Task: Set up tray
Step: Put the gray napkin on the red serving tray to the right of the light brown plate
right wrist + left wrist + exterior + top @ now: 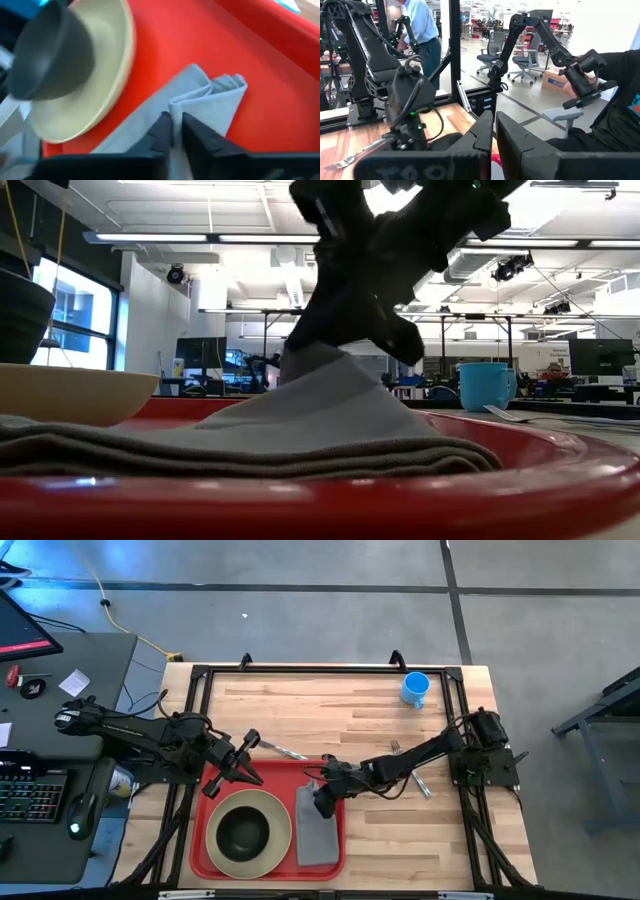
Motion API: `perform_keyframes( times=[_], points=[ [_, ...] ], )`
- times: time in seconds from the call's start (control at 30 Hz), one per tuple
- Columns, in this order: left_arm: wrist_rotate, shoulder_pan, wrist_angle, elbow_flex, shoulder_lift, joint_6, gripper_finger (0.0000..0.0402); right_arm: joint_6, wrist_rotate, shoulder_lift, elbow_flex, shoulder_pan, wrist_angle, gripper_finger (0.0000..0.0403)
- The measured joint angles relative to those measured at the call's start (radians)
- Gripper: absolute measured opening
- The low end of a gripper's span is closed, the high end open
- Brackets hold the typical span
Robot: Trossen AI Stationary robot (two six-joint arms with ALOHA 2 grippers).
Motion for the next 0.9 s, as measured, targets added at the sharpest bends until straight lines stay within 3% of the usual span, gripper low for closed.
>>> perform_keyframes(
  times=[0.13, 0.27, 0.33, 0.6, 0.9],
  points=[
    [0.0, 0.0, -0.001, 0.0, 0.0, 0.0, 0.0056, -0.122, -0.018, 0.0, 0.0, 0.028, 0.093, 0.0018],
    [0.0, 0.0, -0.001, 0.0, 0.0, 0.0, 0.0056, -0.292, -0.086, 0.0, 0.0, 0.074, 0.295, 0.0006],
    [0.0, 0.0, 0.0, 0.0, 0.0, 0.0, 0.0056, -0.322, -0.065, -0.001, 0.0, 0.093, 0.321, 0.0006],
    [0.0, 0.0, 0.0, 0.0, 0.0, 0.0, 0.0056, -0.166, 0.243, -0.001, -0.003, 0.053, -0.194, 0.0005],
    [0.0, 0.0, -0.006, 0.0, 0.0, 0.0, 0.0056, -0.252, 0.169, -0.001, 0.002, 0.023, -0.087, 0.0011]
  ],
)
